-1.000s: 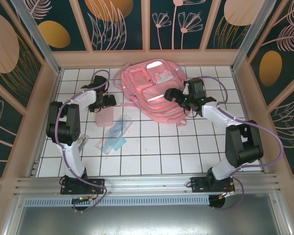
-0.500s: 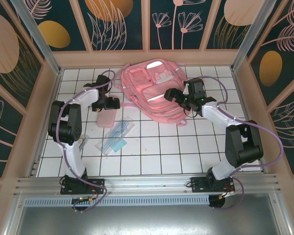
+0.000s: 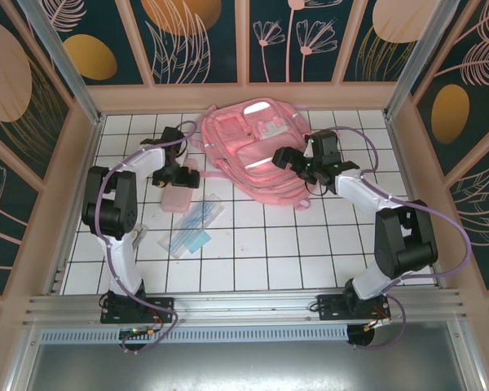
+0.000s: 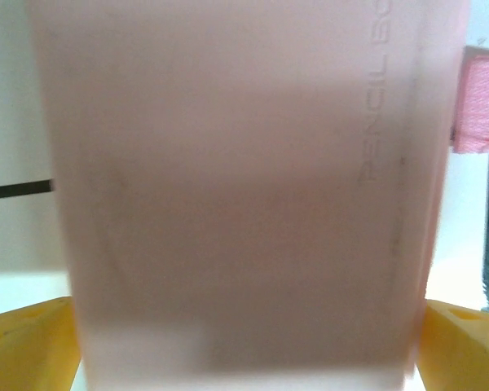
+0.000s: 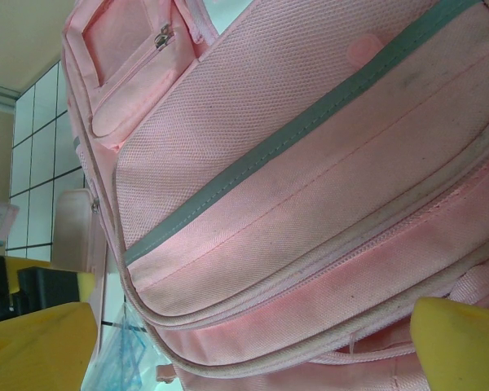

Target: Pack the student bag

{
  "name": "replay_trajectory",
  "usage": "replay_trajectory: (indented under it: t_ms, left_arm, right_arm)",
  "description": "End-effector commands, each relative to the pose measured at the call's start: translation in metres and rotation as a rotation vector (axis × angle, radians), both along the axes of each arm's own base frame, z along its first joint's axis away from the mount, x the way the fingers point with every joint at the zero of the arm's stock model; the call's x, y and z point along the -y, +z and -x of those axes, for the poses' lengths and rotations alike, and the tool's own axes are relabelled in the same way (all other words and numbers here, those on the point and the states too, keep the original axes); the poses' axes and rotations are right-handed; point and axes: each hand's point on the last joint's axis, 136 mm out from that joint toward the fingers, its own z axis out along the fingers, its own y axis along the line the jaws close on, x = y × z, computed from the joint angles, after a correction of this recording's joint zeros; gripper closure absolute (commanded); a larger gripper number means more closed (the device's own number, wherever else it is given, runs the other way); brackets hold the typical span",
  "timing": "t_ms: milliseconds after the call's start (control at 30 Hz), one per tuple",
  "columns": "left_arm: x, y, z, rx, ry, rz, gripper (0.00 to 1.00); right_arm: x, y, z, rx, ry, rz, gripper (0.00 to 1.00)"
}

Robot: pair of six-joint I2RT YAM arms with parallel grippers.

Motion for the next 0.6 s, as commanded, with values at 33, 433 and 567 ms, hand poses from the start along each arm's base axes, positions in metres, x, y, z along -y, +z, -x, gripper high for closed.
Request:
replay_trajectory:
  t_ms: [33,433,567]
  left_arm:
    - [-0.003,-0.037,0.012,-0.086,-0.022,-0.025,0.01]
    - [0.006,0.042,-0.045,0.184,0.224,0.095,0.47]
    - [0.023,0.092,-0.066,0.328,0.314,0.266,0.46]
  right_arm:
    - [-0.005,0.014,-0.006,0.052,0.007,-0.009,0.01]
    - [-0.023,0.036,0.000,0.123,0.101,-0.072,0.01]
    - [-0.050,0.050,0.009,0.167,0.185,-0.121,0.01]
